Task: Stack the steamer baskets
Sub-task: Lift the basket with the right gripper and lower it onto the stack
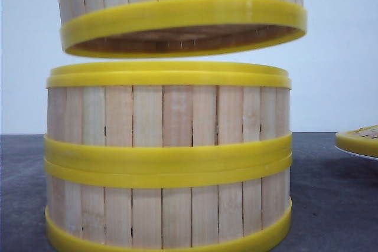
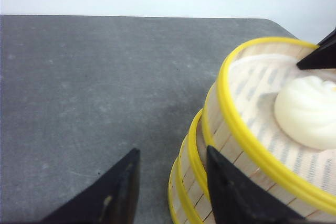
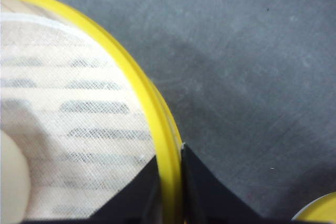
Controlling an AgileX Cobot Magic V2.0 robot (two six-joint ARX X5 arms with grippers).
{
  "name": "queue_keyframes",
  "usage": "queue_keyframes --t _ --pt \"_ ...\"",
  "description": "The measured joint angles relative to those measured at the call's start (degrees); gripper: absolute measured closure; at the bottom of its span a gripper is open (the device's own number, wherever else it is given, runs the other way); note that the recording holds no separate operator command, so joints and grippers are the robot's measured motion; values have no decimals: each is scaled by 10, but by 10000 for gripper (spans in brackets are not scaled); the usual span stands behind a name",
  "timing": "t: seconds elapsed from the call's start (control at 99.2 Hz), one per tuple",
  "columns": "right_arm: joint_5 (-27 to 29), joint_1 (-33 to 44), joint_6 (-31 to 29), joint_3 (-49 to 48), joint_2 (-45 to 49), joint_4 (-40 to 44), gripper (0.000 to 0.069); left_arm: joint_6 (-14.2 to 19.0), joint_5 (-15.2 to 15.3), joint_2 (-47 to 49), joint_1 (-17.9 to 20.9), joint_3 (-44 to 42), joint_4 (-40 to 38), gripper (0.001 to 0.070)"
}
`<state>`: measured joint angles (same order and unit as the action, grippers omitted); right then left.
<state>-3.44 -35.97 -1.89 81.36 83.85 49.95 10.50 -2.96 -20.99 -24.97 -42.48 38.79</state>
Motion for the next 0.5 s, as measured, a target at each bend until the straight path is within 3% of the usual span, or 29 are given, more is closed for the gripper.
queue_keyframes --t 0.504 --pt "-4 -15 1 -1 23 -24 662 -5 0 0 0 0 5 481"
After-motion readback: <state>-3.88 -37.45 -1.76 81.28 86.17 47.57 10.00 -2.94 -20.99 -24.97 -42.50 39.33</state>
